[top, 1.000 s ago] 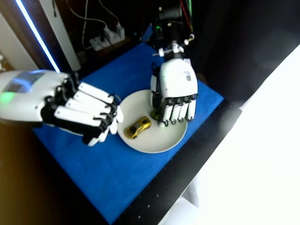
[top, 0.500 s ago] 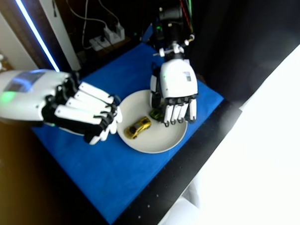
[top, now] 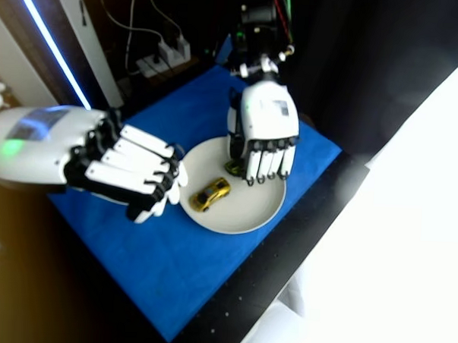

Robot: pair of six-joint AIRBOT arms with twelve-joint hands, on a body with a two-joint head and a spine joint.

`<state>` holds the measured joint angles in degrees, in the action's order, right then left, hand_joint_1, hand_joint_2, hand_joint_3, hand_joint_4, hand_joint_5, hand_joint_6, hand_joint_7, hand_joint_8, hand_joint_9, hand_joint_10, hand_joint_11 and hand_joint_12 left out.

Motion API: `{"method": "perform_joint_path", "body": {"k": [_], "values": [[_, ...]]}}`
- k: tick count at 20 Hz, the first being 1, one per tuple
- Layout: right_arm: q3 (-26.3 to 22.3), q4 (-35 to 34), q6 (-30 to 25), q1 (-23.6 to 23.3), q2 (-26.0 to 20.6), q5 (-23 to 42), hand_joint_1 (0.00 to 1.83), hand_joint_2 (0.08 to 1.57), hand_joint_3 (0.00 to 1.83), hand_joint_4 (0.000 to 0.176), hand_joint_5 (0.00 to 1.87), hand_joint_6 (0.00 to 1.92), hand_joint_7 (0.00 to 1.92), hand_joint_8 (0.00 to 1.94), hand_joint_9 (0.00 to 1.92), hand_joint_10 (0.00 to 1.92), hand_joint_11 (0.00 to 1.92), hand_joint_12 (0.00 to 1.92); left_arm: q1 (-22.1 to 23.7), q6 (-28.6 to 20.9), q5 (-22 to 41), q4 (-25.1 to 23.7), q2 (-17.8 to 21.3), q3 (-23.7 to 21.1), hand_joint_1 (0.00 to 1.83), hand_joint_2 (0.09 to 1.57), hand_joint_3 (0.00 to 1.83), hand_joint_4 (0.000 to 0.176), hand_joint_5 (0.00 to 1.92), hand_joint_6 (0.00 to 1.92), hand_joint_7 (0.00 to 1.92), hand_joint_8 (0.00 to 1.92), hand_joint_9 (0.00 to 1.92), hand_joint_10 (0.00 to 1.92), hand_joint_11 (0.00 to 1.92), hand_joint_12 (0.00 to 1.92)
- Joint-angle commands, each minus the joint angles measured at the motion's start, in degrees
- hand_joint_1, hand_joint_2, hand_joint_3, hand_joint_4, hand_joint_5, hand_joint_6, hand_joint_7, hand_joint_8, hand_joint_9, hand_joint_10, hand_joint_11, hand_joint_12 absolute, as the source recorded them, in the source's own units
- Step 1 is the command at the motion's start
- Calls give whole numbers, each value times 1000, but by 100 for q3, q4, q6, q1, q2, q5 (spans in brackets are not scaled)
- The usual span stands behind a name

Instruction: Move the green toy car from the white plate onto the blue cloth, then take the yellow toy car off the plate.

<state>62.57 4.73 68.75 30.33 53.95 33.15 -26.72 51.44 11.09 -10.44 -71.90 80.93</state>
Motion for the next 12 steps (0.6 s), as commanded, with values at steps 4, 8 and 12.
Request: {"method": "perform_joint_path", "body": {"k": [4, 8, 12], "values": [[-6, -31, 7, -39, -2, 689, 1193, 1126, 0, 0, 500, 771, 554, 880, 441, 1283, 229, 1881, 35, 4, 1042, -68, 467, -488, 1193, 1194, 0, 0, 804, 1164, 871, 1332, 745, 1367, 530, 1814], [-10, -39, 7, -23, -12, 689, 1205, 1131, 0, 0, 478, 787, 554, 846, 433, 1240, 202, 1875, -95, 4, 1515, -235, 1068, -1169, 1219, 1183, 0, 0, 816, 1089, 906, 1338, 692, 1435, 269, 1920], [-16, -72, 7, -5, -23, 688, 1206, 1127, 0, 0, 480, 819, 577, 846, 496, 1244, 366, 1803, -317, 3, 1943, -385, 1732, -1862, 1348, 1208, 1, 0, 729, 1164, 863, 1320, 703, 1548, 495, 1897]]}}
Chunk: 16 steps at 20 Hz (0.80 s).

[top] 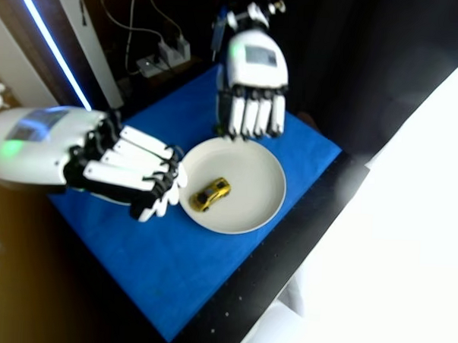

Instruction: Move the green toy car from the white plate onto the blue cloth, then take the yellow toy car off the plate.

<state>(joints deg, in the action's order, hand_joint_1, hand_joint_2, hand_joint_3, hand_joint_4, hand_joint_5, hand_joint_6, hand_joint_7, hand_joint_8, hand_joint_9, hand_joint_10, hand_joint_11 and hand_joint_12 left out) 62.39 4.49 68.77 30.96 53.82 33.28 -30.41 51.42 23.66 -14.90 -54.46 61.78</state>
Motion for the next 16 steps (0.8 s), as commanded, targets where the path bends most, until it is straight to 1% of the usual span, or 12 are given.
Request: {"method": "perform_joint_path", "body": {"k": [1, 3, 4, 6, 7, 8, 9, 10, 13, 14, 15, 16], "values": [[2, -50, 5, -65, -10, 675, 1212, 1135, 2, 0, 483, 803, 594, 853, 533, 1254, 426, 1791, -26, 6, 770, 60, 121, -82, 1240, 1198, 0, 0, 758, 1170, 895, 1335, 727, 1467, 474, 1891], [2, -64, 5, -52, -14, 675, 1179, 1144, 4, 0, 497, 653, 587, 833, 536, 1193, 414, 1743, -194, 6, 881, 59, 321, -303, 1209, 1184, 0, 0, 784, 1184, 923, 1275, 797, 1405, 581, 1818], [3, -70, 5, -43, -17, 674, 1240, 1138, 0, 0, 551, 527, 626, 787, 570, 1160, 453, 1729, -336, 3, 937, 62, 443, -439, 1204, 1176, 0, 0, 840, 1106, 899, 1302, 721, 1400, 476, 1821], [4, -74, 5, -40, -18, 674, 1271, 1131, 0, 0, 571, 491, 645, 769, 592, 1154, 499, 1711, -583, -10, 1009, 106, 640, -641, 1192, 1189, 2, 0, 827, 1122, 860, 1353, 683, 1411, 421, 1847], [5, -75, 5, -38, -18, 674, 1275, 1134, 0, 0, 558, 480, 625, 749, 569, 1158, 467, 1725, -690, -13, 1013, 118, 723, -724, 1174, 1205, 4, 0, 798, 1179, 827, 1385, 617, 1411, 262, 1899], [10, -75, 5, -36, -16, 674, 1303, 1121, 0, 0, 553, 509, 628, 744, 559, 1164, 467, 1723, -808, -21, 994, 127, 800, -816, 1162, 1208, 0, 24, 799, 1232, 816, 1339, 592, 1357, 278, 1824], [11, -77, 5, -36, -15, 674, 1303, 1121, 0, 0, 553, 509, 628, 744, 559, 1164, 467, 1723, -893, -60, 980, 128, 849, -879, 1162, 1208, 0, 24, 799, 1232, 816, 1339, 592, 1357, 278, 1824], [12, -82, 5, -36, -15, 674, 1316, 1119, 0, 0, 532, 599, 627, 860, 566, 1224, 486, 1744, -973, -114, 967, 128, 889, -932, 1178, 1197, 0, 0, 808, 1177, 851, 1333, 602, 1365, 269, 1782], [15, -86, 5, -36, -14, 673, 1303, 1119, 0, 0, 505, 650, 591, 900, 551, 1247, 465, 1757, -1220, -218, 965, 128, 951, -1045, 1187, 1186, 0, 0, 826, 1139, 874, 1303, 636, 1293, 377, 1671], [17, -88, 5, -36, -14, 673, 1311, 1125, 2, 0, 506, 600, 571, 895, 534, 1248, 446, 1766, -1282, -271, 965, 128, 950, -1050, 1167, 1198, 2, 24, 806, 1222, 838, 1289, 607, 1233, 332, 1641], [19, -92, 5, -36, -11, 672, 1318, 1125, 1, 0, 516, 613, 575, 941, 532, 1282, 460, 1782, -1334, -335, 968, 131, 944, -1049, 1161, 1206, 0, 33, 819, 1220, 800, 1334, 591, 1295, 344, 1733], [19, -92, 5, -36, -8, 672, 1318, 1125, 1, 0, 516, 613, 575, 941, 532, 1282, 460, 1782, -1378, -395, 983, 133, 944, -1049, 1161, 1206, 0, 33, 819, 1220, 800, 1334, 591, 1295, 344, 1733]]}}
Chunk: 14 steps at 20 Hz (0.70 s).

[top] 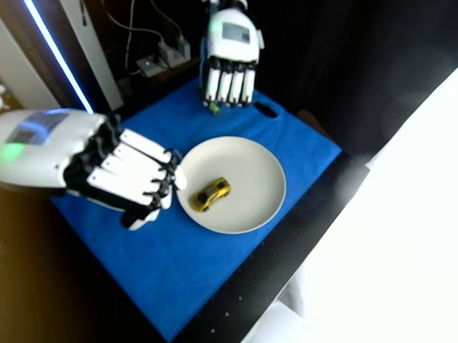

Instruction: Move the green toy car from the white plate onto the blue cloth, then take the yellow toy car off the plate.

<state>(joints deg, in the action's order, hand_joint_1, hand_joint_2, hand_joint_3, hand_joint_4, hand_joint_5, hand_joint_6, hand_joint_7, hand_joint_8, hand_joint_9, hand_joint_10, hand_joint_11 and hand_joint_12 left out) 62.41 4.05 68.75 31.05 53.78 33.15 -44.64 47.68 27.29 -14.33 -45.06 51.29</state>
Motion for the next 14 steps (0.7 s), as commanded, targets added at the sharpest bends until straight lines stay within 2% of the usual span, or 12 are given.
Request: {"method": "perform_joint_path", "body": {"k": [1, 2, 3, 4, 5, 6, 7, 11, 12, 14], "values": [[17, -48, 7, -45, -4, 685, 1333, 1120, 0, 0, 506, 657, 576, 981, 551, 1287, 491, 1767, 22, -49, 633, 79, 4, 0, 1149, 1214, 2, 45, 798, 1269, 788, 1334, 519, 1271, 228, 1743], [18, -48, 7, -45, -4, 685, 1330, 1121, 0, 0, 502, 668, 563, 986, 541, 1284, 485, 1756, 14, -49, 638, 91, 5, 1, 1143, 1219, 1, 47, 777, 1292, 788, 1327, 479, 1227, 167, 1738], [18, -48, 7, -45, -4, 686, 1328, 1124, 1, 0, 496, 664, 551, 971, 519, 1295, 488, 1769, 4, -49, 642, 111, 6, 7, 856, 1066, 0, 94, 579, 642, 574, 644, 344, 880, 12, 1592], [18, -48, 7, -45, -1, 686, 1328, 1124, 1, 0, 496, 664, 551, 971, 519, 1295, 488, 1769, -1, -49, 641, 131, 2, 18, 856, 1066, 0, 94, 579, 642, 574, 644, 344, 880, 12, 1592], [18, -48, 8, -45, 1, 686, 1298, 1132, 4, 0, 482, 655, 558, 959, 515, 1292, 474, 1793, -16, -49, 642, 164, -15, 32, 783, 1007, 0, 145, 517, 401, 481, 323, 270, 598, 2, 1371], [17, -48, 8, -45, 1, 686, 1260, 1129, 1, 0, 512, 628, 614, 864, 551, 1226, 491, 1745, -41, -49, 661, 205, -68, 62, 715, 980, 0, 164, 472, 103, 397, 38, 251, 219, 0, 1063], [17, -49, 8, -45, 1, 686, 1298, 1126, 0, 0, 528, 568, 621, 806, 562, 1191, 500, 1727, -59, -49, 670, 228, -94, 78, 697, 964, 0, 174, 405, 32, 312, 7, 225, 111, 0, 993], [15, -50, 8, -45, 0, 688, 1295, 1118, 0, 0, 561, 441, 646, 768, 565, 1191, 491, 1738, -264, -50, 935, 506, -44, 97, 656, 925, 0, 176, 331, 2, 219, 1, 188, 39, 0, 868], [14, -50, 8, -45, 0, 688, 1297, 1116, 0, 0, 569, 420, 647, 769, 545, 1195, 459, 1754, -308, -48, 1034, 608, -21, 105, 617, 925, 0, 176, 319, 2, 206, 1, 181, 26, 0, 770], [10, -52, 8, -45, 1, 688, 1296, 1113, 0, 0, 593, 402, 667, 790, 551, 1238, 464, 1770, -441, 178, 1348, 1022, 20, 104, 566, 951, 3, 176, 319, 1, 220, 2, 186, 15, 0, 714]]}}
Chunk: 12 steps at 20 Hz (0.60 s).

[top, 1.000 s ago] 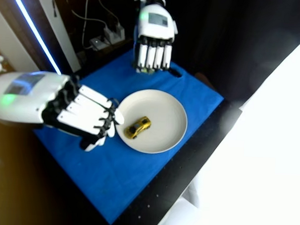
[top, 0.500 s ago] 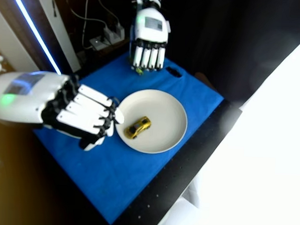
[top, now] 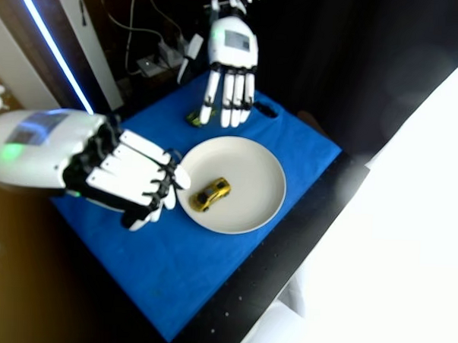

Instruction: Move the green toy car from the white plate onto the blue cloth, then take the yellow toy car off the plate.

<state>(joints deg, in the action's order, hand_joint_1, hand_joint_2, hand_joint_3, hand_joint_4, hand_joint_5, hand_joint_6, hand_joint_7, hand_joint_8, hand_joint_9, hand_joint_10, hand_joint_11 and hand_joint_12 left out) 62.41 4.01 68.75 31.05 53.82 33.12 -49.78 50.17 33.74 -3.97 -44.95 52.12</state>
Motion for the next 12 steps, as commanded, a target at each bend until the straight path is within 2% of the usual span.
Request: {"method": "perform_joint_path", "body": {"k": [1, 2, 3, 5, 6, 7, 8, 9, 10, 11, 12], "values": [[8, -49, 8, -45, 0, 690, 1247, 1126, 3, 0, 575, 394, 640, 806, 532, 1247, 447, 1787, 0, 225, 894, 306, 21, -8, 476, 1011, 16, 127, 370, 14, 302, 19, 254, 31, 0, 792], [9, -49, 8, -45, 6, 690, 1147, 1122, 1, 0, 580, 451, 656, 820, 564, 1210, 451, 1744, -56, 519, 1058, 554, 30, -46, 419, 1034, 12, 120, 405, 18, 346, 20, 297, 35, 0, 840], [9, -49, 8, -45, 15, 689, 1057, 1119, 0, 0, 579, 484, 667, 776, 589, 1149, 459, 1691, -102, 850, 1270, 853, 39, -103, 381, 1061, 8, 137, 406, 11, 360, 12, 310, 28, 0, 830], [11, -49, 8, -47, 45, 689, 972, 1104, 0, 0, 556, 521, 644, 599, 534, 1000, 341, 1667, -155, 1400, 1680, 1336, 29, -179, 413, 1123, 8, 103, 461, 17, 426, 16, 367, 31, 0, 912], [13, -48, 8, -47, 59, 689, 954, 1097, 0, 0, 556, 521, 640, 479, 497, 905, 286, 1666, -194, 1595, 1951, 1575, -2, -203, 405, 1132, 5, 109, 480, 16, 428, 9, 360, 19, 0, 901], [17, -48, 8, -47, 81, 689, 932, 1081, 0, 0, 561, 444, 645, 368, 480, 813, 235, 1625, -244, 1666, 2145, 1719, -33, -207, 382, 1138, 3, 121, 482, 12, 420, 3, 344, 8, 0, 857], [34, -48, 8, -47, 85, 688, 944, 1066, 0, 0, 570, 408, 652, 330, 471, 804, 199, 1637, -325, 1700, 2430, 1912, -64, -205, 378, 1150, 5, 122, 489, 12, 428, 4, 351, 9, 0, 880], [77, -47, 8, -47, 97, 685, 865, 1052, 0, 0, 620, 349, 696, 286, 505, 832, 253, 1634, -395, 1712, 2660, 2057, -84, -204, 405, 1161, 6, 116, 514, 20, 457, 13, 377, 17, 0, 873], [125, -47, 8, -47, 154, 672, 845, 1039, 0, 0, 670, 315, 734, 284, 568, 969, 369, 1672, -445, 1732, 2807, 2150, -99, -204, 458, 1174, 5, 117, 518, 17, 439, 4, 378, 13, 0, 929], [174, -47, 8, -47, 221, 646, 845, 1039, 0, 0, 670, 315, 734, 284, 568, 969, 369, 1672, -481, 1764, 2943, 2222, -119, -206, 458, 1174, 5, 117, 518, 17, 439, 4, 378, 13, 0, 929], [246, -48, 8, -48, 320, 576, 839, 1035, 0, 0, 694, 208, 751, 319, 598, 1055, 462, 1702, -504, 1820, 3054, 2289, -141, -214, 525, 1164, 0, 111, 537, 15, 425, 7, 364, 4, 0, 925]]}}
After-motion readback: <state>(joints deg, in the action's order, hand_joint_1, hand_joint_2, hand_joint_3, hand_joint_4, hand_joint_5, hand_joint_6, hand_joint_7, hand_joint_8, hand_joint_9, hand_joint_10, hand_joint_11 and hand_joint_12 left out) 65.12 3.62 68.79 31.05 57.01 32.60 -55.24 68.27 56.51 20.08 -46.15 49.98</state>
